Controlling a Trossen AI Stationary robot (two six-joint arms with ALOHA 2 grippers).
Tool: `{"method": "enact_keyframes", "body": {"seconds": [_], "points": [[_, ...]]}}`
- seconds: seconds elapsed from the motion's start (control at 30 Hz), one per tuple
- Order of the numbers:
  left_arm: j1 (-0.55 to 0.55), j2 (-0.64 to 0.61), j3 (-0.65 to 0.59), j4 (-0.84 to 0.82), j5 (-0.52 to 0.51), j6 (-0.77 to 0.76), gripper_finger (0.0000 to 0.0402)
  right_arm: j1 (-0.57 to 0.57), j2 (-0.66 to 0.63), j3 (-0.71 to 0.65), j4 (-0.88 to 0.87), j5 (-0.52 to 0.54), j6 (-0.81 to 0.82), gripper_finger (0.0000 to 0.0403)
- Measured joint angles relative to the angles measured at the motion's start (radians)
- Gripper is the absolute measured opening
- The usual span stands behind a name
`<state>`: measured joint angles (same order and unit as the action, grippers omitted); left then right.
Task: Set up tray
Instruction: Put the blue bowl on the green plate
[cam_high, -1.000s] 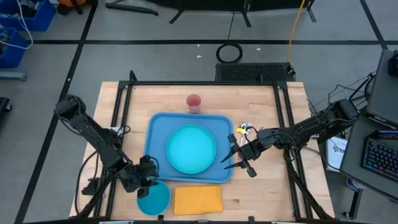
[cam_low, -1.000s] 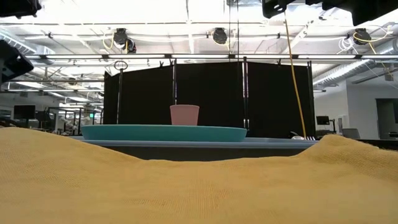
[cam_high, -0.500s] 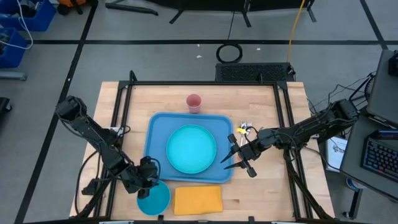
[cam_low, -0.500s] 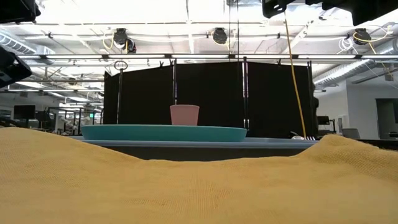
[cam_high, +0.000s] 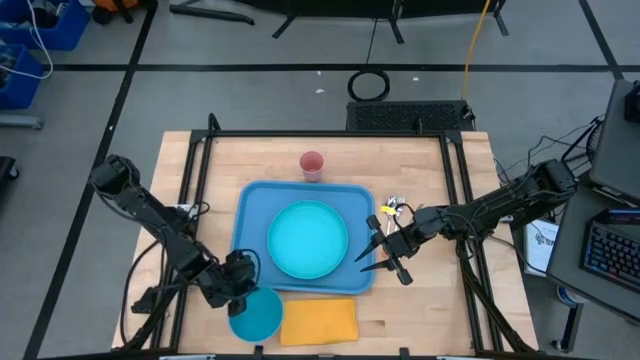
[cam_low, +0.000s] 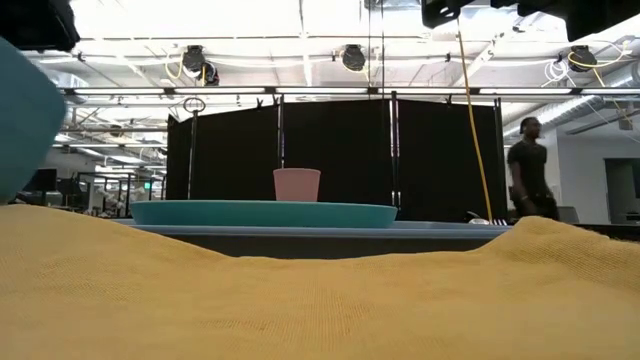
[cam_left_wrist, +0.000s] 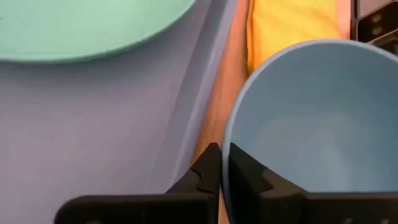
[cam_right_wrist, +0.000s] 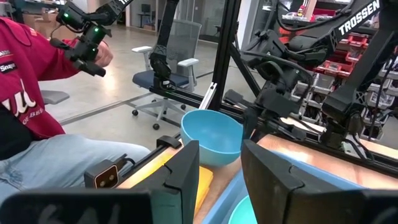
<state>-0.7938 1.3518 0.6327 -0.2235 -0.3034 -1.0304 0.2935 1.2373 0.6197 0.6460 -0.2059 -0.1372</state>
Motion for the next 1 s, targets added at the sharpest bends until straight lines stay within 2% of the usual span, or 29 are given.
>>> {"method": "enact_keyframes", "body": {"seconds": [0.1, 0.33, 0.53, 0.67, 0.8, 1.0], "points": [[0.008, -0.006, 0.000, 0.001, -0.002, 0.024, 0.0009, 0.000, 0.000, 0.000, 0.000, 0.000, -0.005, 0.0110], [0.023, -0.067, 0.000, 0.002, -0.082, 0.084, 0.0009, 0.000, 0.000, 0.000, 0.000, 0.000, -0.006, 0.0110], [0.038, -0.173, 0.000, 0.001, -0.243, 0.172, 0.0011, 0.000, 0.000, 0.000, 0.001, 0.000, -0.009, 0.0110], [0.088, -0.230, 0.000, -0.036, -0.330, 0.183, 0.0009, 0.000, 0.000, 0.000, 0.001, 0.000, -0.009, 0.0110], [0.179, -0.242, 0.000, -0.040, -0.339, 0.157, 0.0013, 0.000, 0.000, 0.000, 0.003, 0.000, -0.009, 0.0110], [0.353, -0.239, 0.000, -0.043, -0.238, 0.106, 0.0009, 0.000, 0.000, 0.000, 0.008, 0.000, -0.013, 0.0110]]}}
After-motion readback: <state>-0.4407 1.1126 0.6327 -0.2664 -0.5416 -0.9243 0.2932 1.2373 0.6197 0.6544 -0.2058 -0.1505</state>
